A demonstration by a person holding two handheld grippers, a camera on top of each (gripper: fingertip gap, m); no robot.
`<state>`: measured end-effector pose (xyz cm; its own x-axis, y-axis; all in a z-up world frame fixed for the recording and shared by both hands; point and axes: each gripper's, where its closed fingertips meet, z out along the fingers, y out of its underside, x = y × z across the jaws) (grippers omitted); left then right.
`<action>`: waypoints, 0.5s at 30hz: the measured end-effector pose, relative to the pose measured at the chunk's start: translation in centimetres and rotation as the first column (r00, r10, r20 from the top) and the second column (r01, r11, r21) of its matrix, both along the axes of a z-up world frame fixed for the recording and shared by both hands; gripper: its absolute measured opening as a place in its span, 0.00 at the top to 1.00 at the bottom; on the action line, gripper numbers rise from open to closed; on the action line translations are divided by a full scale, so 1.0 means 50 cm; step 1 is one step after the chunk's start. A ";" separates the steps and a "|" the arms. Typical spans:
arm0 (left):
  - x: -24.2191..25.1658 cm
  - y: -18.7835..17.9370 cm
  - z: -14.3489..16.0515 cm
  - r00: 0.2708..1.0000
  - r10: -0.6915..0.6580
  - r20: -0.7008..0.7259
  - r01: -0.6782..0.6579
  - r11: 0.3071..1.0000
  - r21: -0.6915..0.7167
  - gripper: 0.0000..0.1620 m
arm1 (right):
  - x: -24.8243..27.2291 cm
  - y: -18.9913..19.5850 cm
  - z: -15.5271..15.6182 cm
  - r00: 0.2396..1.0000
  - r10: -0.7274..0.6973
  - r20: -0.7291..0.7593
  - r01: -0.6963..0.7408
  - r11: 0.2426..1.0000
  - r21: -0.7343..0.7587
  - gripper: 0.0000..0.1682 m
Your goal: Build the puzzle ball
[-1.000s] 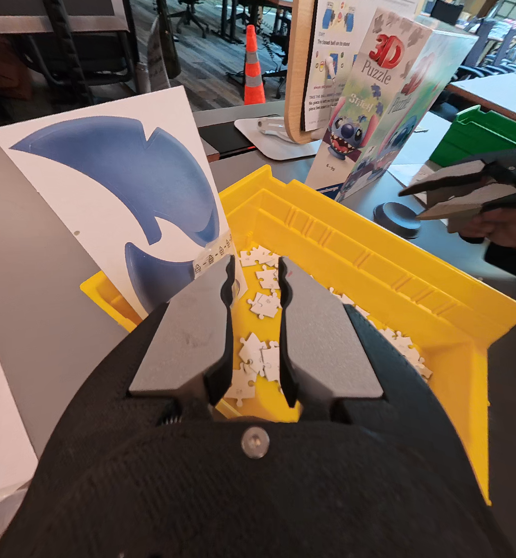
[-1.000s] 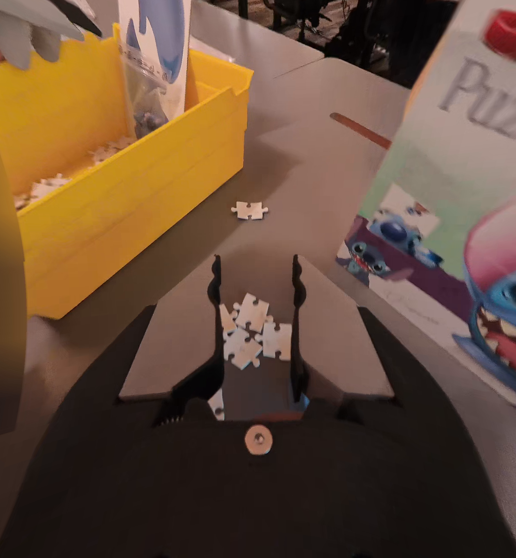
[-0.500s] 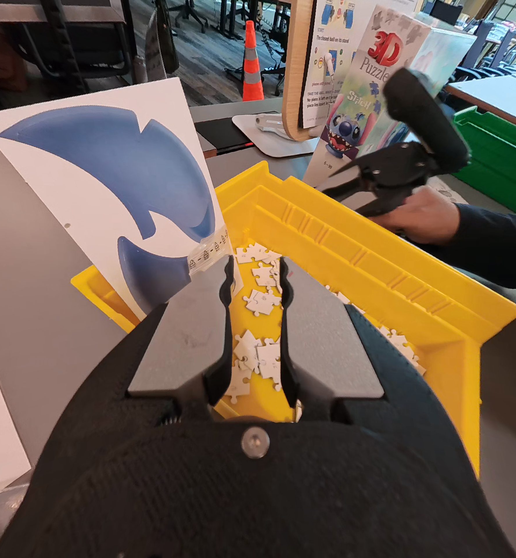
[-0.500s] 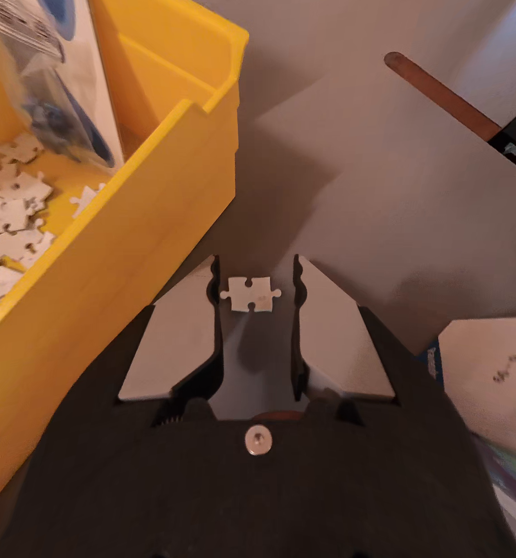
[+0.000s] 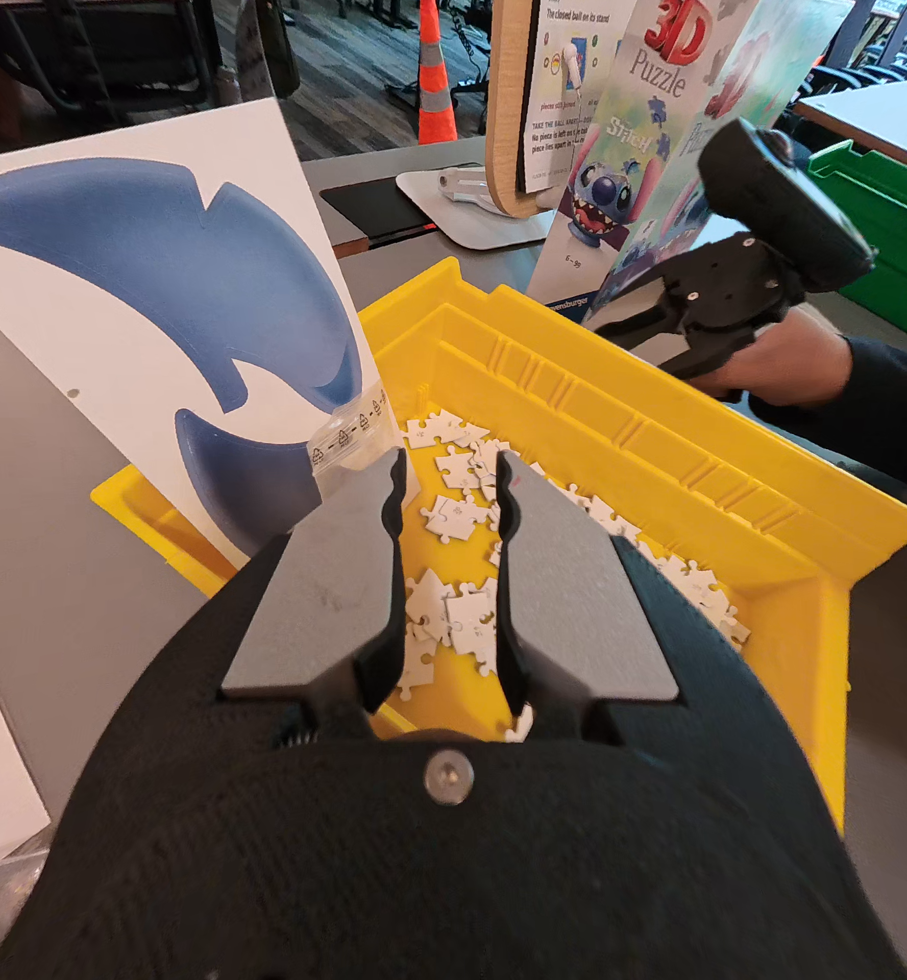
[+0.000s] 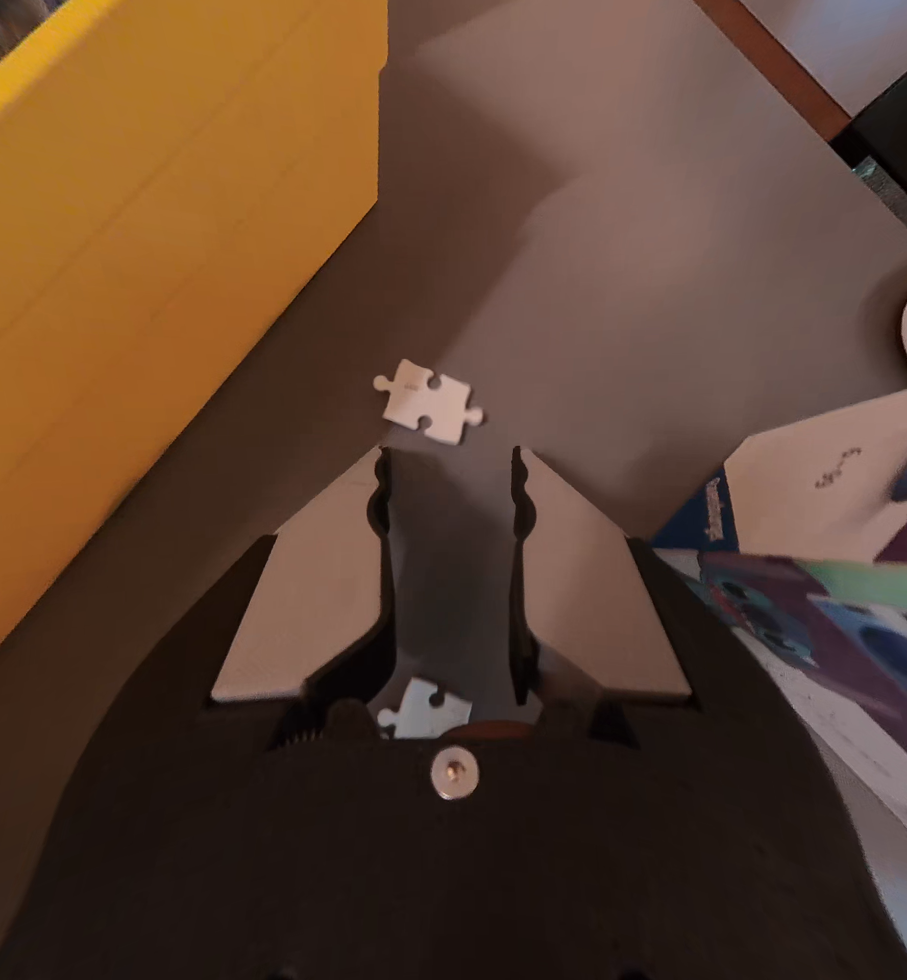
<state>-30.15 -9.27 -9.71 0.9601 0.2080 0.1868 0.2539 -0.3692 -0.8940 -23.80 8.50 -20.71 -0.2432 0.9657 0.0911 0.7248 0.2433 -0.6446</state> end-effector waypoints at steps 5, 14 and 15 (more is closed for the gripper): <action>0.000 0.001 -0.001 1.000 0.004 -0.008 -0.004 1.000 -0.004 0.81 | 0.015 -0.001 0.022 0.996 0.059 -0.071 -0.060 0.998 -0.004 0.76; 0.001 0.002 -0.003 1.000 -0.002 -0.012 0.002 1.000 -0.007 0.81 | -0.009 -0.032 -0.003 0.971 0.238 0.028 -0.235 0.969 -0.076 0.83; 0.002 0.002 -0.003 1.000 -0.005 -0.008 0.005 1.000 -0.005 0.81 | -0.004 -0.039 -0.003 0.968 0.251 0.024 -0.248 0.964 -0.097 0.85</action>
